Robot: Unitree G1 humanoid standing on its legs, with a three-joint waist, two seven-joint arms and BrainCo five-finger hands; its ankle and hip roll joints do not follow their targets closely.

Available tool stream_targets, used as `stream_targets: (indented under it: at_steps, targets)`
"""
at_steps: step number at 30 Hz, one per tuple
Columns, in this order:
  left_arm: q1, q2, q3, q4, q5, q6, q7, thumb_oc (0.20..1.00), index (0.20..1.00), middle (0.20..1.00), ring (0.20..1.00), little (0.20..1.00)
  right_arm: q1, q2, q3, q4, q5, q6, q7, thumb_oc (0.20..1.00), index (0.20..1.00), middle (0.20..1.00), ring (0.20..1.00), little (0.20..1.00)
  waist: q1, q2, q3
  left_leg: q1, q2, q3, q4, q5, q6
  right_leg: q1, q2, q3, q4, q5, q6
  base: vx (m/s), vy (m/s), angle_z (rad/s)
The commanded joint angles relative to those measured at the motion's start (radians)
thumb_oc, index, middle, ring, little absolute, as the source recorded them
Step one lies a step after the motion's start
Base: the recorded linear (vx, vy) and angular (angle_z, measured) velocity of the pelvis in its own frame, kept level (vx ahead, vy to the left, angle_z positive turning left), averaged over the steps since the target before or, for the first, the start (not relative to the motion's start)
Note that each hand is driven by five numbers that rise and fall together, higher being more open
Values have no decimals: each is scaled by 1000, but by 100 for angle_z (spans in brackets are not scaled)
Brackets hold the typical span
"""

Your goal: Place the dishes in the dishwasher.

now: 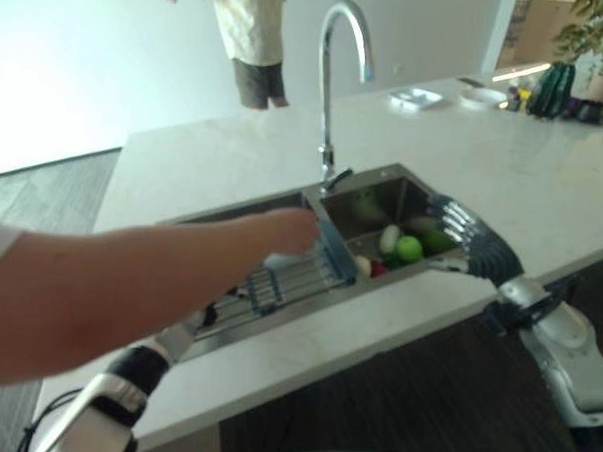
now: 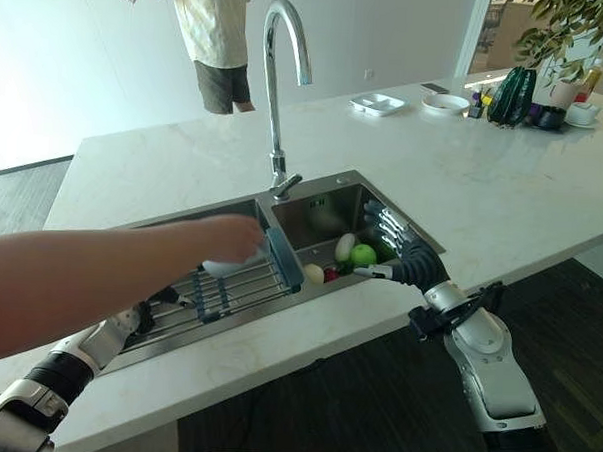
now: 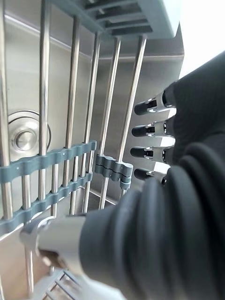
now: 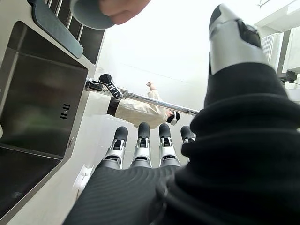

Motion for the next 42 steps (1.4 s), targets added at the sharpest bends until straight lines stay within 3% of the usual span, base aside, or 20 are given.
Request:
stream_targets:
  at_steps: [1,20,30,42]
  targets:
    - [-77,89,34,27,-3,-9,6,1000,1000,1000,1000,1000,-47,9,-36,-45,-10,-67,-9,1000,1000,1000,1000,1000,3,-13,25,44,-5,-3,8,-44,14,32,-23,-39,8,-16,24,0,0,0]
    - [-67,78,29,48,11,-12,8,1000,1000,1000,1000,1000,-48,4,-27,-43,-11,-63,-8,1000,1000,1000,1000,1000,5,-15,30,44,-4,-3,8,-43,14,33,-23,-44,8,-16,24,0,0,0]
    - [-100,147,7,19,142,-48,0,1000,1000,1000,1000,1000,-49,-10,-28,-38,7,-66,-12,1000,1000,1000,1000,1000,-5,-12,32,47,-7,4,8,-45,15,32,-22,-35,8,-13,25,0,0,0]
    - [-132,156,4,32,147,-69,-1,1000,1000,1000,1000,1000,-48,-16,-40,-34,8,-65,6,1000,1000,1000,1000,1000,-25,-2,31,59,-11,20,8,-52,18,33,-21,-16,8,-12,24,1,2,-1]
